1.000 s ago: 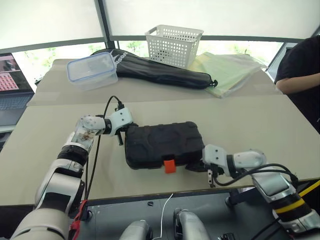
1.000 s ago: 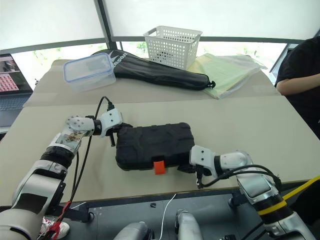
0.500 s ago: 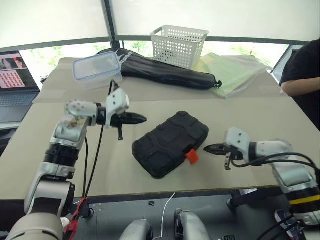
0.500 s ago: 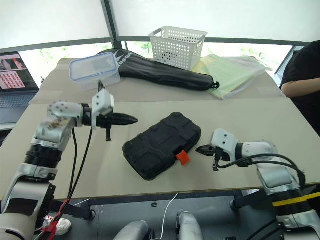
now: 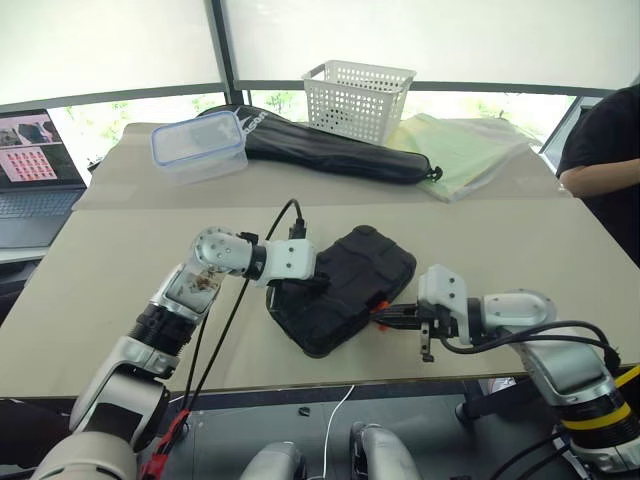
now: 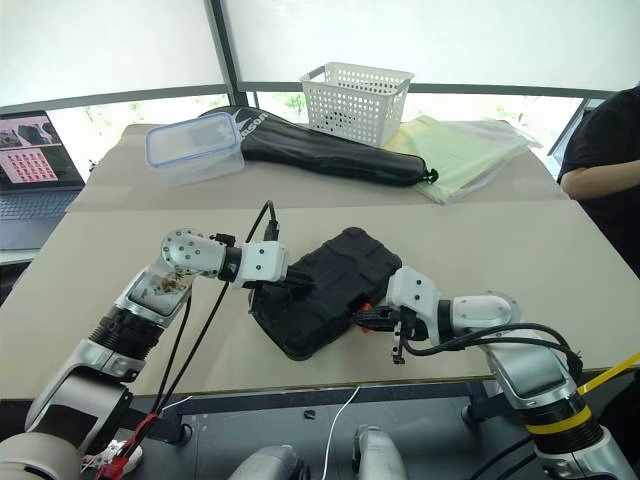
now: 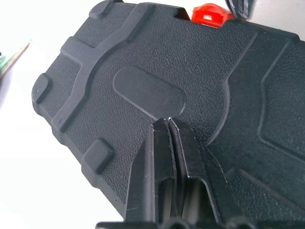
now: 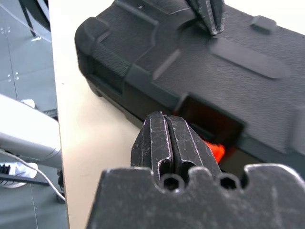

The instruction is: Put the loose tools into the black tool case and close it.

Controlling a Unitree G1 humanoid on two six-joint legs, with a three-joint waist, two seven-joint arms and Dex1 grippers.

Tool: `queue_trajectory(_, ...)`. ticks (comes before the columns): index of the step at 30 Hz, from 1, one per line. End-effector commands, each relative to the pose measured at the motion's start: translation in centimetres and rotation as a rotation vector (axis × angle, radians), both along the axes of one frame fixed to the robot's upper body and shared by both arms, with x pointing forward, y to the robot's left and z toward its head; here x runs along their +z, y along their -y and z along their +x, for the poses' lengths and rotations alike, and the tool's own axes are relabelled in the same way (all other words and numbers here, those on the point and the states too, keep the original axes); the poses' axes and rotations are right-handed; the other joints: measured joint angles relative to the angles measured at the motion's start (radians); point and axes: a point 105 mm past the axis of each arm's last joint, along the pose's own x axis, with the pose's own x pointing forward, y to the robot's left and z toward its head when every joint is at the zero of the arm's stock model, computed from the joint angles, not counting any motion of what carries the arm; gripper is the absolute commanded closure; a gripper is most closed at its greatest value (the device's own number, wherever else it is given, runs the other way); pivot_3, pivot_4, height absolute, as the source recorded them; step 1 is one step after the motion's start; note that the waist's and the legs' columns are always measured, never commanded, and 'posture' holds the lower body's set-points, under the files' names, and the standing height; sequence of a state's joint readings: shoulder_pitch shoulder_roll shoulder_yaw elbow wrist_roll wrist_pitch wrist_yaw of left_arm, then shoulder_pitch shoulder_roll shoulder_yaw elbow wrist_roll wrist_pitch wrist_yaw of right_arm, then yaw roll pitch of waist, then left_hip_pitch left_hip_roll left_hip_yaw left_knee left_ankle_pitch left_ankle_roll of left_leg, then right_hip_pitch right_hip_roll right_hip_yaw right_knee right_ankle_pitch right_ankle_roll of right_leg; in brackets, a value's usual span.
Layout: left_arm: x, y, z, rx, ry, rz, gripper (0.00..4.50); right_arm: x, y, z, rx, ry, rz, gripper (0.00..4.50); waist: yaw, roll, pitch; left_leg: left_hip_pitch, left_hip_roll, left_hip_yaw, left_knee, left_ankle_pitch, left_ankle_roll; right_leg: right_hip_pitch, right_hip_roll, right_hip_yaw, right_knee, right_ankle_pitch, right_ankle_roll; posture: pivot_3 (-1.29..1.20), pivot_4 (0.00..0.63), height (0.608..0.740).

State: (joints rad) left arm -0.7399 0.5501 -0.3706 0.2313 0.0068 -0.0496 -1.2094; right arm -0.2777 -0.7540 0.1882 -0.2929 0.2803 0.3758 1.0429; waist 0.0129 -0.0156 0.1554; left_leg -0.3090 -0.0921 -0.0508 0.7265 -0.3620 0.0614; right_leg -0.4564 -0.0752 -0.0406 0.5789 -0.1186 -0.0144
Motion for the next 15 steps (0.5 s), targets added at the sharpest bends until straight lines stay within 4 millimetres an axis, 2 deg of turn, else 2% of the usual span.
queue_trajectory(1, -3.1, -0.8, -0.7, 0.014, -0.095, 0.076, 4.37, -1.7, 1.8, 1.0, -0.101, 0.000, -0.068, 4.50, 0.000, 0.000, 0.000, 0.000, 0.000, 0.000, 0.000, 0.000, 0.000, 0.000, 0.000, 0.000, 0.000, 0.000, 0.000, 0.00, 0.150, 0.740)
queue_trajectory(5, -2.7, -0.6, -0.8, 0.015, -0.087, 0.057, 4.37, -2.8, 2.6, 1.6, -0.159, -0.011, -0.085, 4.50, 0.000, 0.001, -0.001, 0.000, 0.000, 0.001, 0.000, 0.000, 0.000, -0.001, 0.000, 0.000, 0.000, 0.000, 0.000, 0.00, 0.150, 0.740)
queue_trajectory(8, -2.5, -0.3, -0.9, 0.008, -0.084, 0.050, 4.37, -2.8, 2.8, 2.1, -0.185, -0.003, -0.073, 4.50, -0.001, 0.002, -0.001, 0.001, 0.000, 0.001, -0.002, 0.000, 0.000, -0.001, 0.000, 0.000, 0.000, 0.000, 0.000, 0.00, 0.150, 0.740)
queue_trajectory(15, -2.6, 0.3, -1.0, -0.021, -0.069, 0.061, 4.37, -1.1, 1.1, 2.0, -0.165, 0.021, 0.039, 4.50, 0.001, 0.002, -0.001, 0.001, 0.000, 0.001, -0.004, 0.000, 0.000, -0.001, 0.000, 0.000, 0.000, 0.000, 0.000, 0.00, 0.150, 0.740)
